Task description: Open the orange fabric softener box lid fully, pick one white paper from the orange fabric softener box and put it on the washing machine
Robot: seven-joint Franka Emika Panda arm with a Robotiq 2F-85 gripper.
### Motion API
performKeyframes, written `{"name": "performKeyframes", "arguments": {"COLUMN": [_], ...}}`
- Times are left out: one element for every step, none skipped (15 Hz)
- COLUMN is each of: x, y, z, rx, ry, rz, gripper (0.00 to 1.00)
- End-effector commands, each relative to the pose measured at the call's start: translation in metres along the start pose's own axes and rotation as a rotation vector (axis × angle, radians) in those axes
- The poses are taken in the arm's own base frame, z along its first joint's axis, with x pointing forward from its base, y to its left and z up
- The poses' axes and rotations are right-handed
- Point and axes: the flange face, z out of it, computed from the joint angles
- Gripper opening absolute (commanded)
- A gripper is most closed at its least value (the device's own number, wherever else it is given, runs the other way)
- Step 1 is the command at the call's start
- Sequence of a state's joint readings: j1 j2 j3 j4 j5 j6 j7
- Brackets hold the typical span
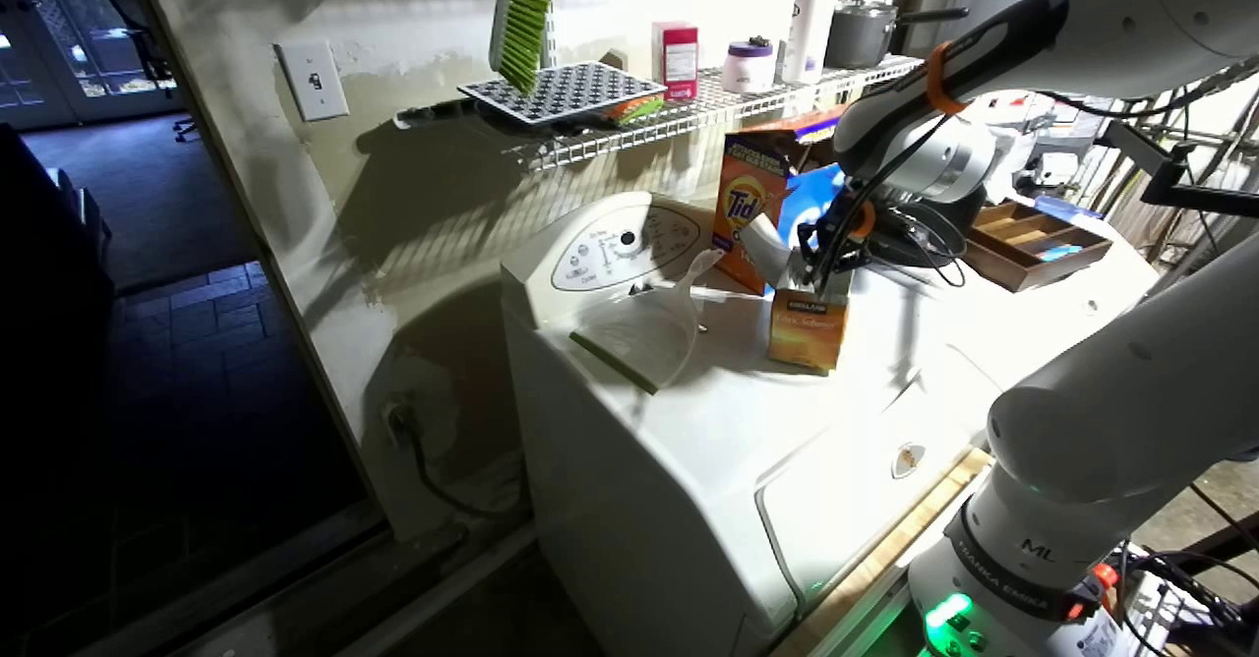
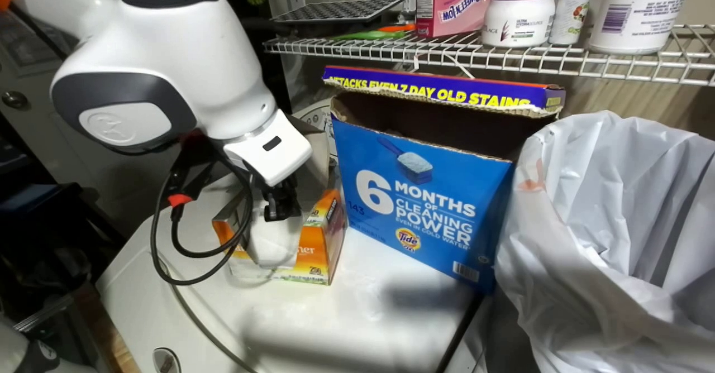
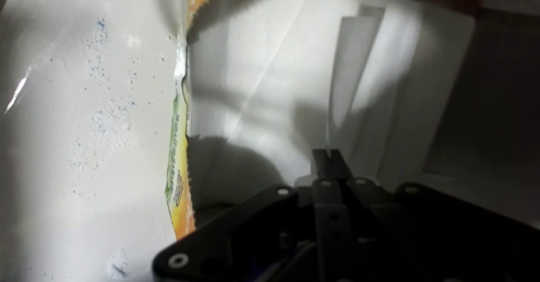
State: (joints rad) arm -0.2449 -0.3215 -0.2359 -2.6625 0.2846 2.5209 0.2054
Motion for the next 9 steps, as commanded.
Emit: {"name": "performKeyframes", "arguments": {"x": [0.0,0.0,0.0,-0.001,-0.002,-0.002,-0.002,-0.004,-0.005], "y": [-0.005,-0.008,-0.008,-0.011,-0.011,-0.012,-0.013,-0.013,-0.014], "z": [-0.04,-0.051,-0.057,-0.066,-0.075,-0.084,-0.093,-0.101,-0.11], "rx": [0.031,0.04,0.051,0.053,0.059,0.066,0.069,0.077,0.079], "ry": [0.021,0.027,0.026,0.032,0.042,0.055,0.07,0.08,0.094], "rz": [-0.017,-0.018,-0.022,-0.023,-0.025,-0.028,-0.031,-0.028,-0.03], "gripper": [0.0,0.0,0.0,0.0,0.0,0.0,0.0,0.0,0.0]}}
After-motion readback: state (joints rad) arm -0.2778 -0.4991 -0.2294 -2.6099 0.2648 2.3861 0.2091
